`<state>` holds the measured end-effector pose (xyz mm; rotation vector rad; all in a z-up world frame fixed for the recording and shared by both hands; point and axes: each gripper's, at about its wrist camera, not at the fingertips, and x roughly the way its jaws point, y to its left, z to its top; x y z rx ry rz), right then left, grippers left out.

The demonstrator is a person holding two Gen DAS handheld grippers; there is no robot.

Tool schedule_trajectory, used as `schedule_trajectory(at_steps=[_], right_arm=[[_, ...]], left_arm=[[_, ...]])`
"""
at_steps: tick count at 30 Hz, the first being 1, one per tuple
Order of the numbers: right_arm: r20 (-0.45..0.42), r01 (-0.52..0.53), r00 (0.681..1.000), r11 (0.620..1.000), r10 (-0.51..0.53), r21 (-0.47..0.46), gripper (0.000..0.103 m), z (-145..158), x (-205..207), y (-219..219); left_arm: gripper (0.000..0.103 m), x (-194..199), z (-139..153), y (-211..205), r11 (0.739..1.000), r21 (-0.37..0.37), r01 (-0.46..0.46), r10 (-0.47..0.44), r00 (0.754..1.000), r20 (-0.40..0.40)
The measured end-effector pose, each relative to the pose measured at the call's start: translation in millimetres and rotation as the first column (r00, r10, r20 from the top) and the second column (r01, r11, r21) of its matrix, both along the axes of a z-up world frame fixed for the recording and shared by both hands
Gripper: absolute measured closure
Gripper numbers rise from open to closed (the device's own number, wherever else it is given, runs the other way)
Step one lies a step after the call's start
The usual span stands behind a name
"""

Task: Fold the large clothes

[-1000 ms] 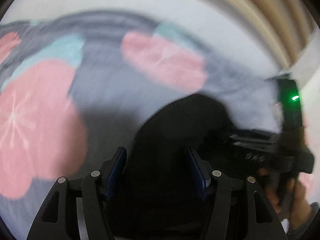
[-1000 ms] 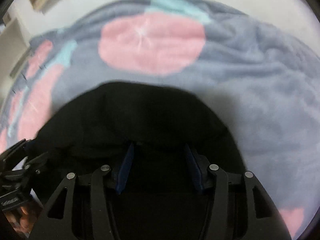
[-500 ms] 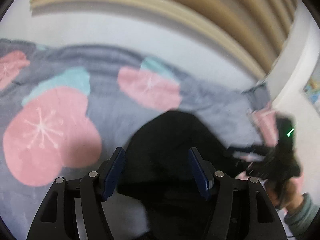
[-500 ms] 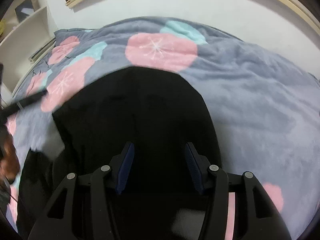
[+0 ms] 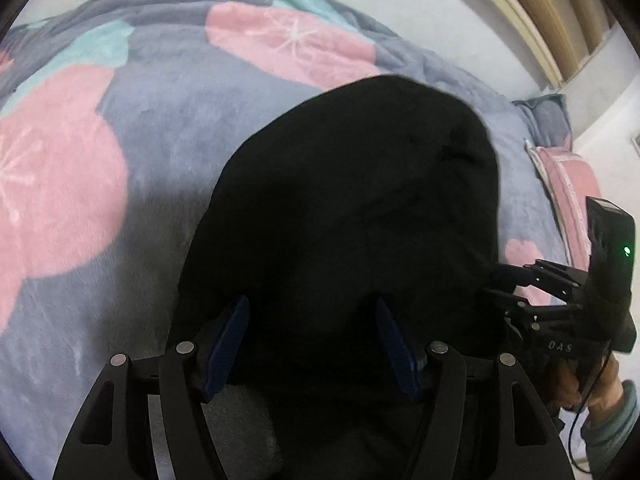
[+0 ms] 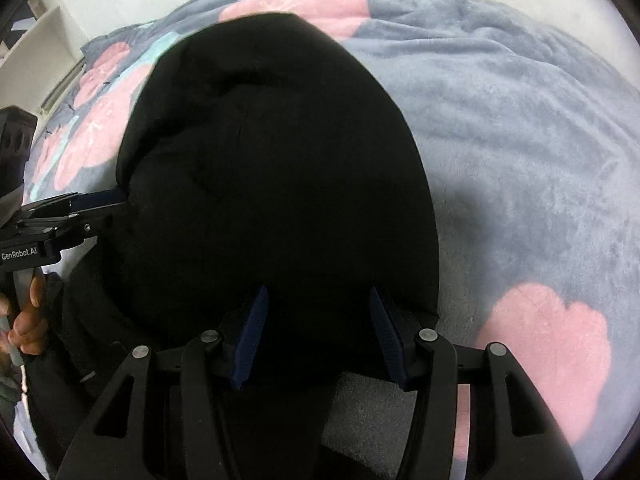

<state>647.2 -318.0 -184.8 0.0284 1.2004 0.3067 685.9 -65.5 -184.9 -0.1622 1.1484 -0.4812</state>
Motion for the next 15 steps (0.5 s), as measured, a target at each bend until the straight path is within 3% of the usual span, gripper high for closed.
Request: schedule_trajectory(at_steps=[6, 10, 15], right_arm=[[0.0, 0.02, 1.0, 0.978, -0.02, 0.208, 0.046, 34.2, 0.0, -49.6], [-0.06, 0.051, 0.998, 0.968, -0.037, 0.246, 0.046, 25.2, 19.1, -77.2], [-0.15, 0.028, 0.989, 0.961, 0.014, 0.276, 0.046, -5.4, 47.2, -80.7]], left_arm=[[0.036, -3.5, 61.5, 41.1, 0.994, -0.104, 0.032, -0.016, 0.988, 0.154], [0.03, 33.4, 56.6, 57.1, 0.99, -0.12, 0.077, -0.068, 0.995, 0.077], [0.03, 74.8, 11.3, 51.8, 0.975, -0.177, 0.131, -0.147, 0.986, -0.078]])
